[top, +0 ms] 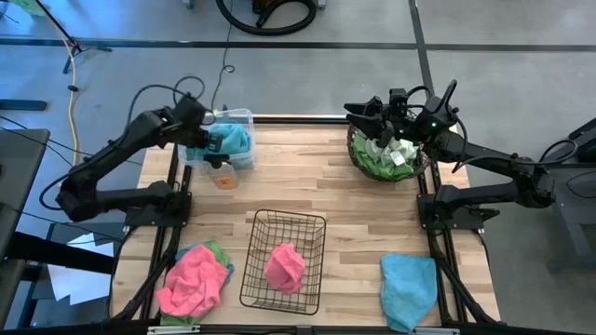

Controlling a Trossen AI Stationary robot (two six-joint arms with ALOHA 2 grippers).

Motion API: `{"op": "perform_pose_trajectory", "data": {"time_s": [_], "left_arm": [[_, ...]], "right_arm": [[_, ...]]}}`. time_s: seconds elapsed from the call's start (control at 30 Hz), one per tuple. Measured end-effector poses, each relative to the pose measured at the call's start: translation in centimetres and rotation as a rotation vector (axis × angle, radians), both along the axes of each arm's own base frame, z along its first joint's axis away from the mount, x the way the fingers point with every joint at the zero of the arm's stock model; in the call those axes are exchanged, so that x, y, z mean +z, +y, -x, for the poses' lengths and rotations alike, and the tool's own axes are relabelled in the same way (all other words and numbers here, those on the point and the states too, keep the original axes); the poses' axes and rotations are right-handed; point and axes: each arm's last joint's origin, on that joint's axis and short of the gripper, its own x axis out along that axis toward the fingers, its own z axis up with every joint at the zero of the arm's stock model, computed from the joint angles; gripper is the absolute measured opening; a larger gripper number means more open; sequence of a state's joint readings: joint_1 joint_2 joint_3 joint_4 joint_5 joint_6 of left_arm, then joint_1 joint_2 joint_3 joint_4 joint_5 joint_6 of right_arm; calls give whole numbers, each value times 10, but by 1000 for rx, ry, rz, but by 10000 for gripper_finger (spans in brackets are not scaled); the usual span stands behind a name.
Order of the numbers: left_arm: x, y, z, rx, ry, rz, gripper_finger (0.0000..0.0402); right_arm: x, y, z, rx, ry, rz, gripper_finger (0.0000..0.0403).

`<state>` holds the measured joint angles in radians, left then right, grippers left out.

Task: Sort microfiber towel by color & place in baskets
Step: Put the blue microfiber towel into the transparent bin

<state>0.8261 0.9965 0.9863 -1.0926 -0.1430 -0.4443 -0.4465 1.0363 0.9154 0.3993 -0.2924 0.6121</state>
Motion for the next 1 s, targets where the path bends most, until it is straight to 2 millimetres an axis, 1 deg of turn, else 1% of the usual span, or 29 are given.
{"op": "perform_pose_trajectory", "data": {"time_s": [0.1,0.3,0.4,0.57,0.67,0.83,1.0], "left_arm": [[-18,11,-3,63,-11,23,0],[-37,40,-15,121,-26,22,0],[-50,53,-18,138,-11,80,0],[-74,67,-23,156,52,178,0],[-85,72,-27,157,83,222,0],[-91,74,-28,155,93,249,17],[-86,72,-27,176,70,241,54]], "right_arm": [[0,0,0,0,0,0,277],[-1,0,0,2,6,-12,277],[-2,0,-1,5,19,-26,277],[-4,0,-1,10,37,-35,277],[-4,0,-1,10,41,-39,277],[-6,0,-1,11,61,-47,277],[-9,-1,-2,10,82,-57,277]]}}
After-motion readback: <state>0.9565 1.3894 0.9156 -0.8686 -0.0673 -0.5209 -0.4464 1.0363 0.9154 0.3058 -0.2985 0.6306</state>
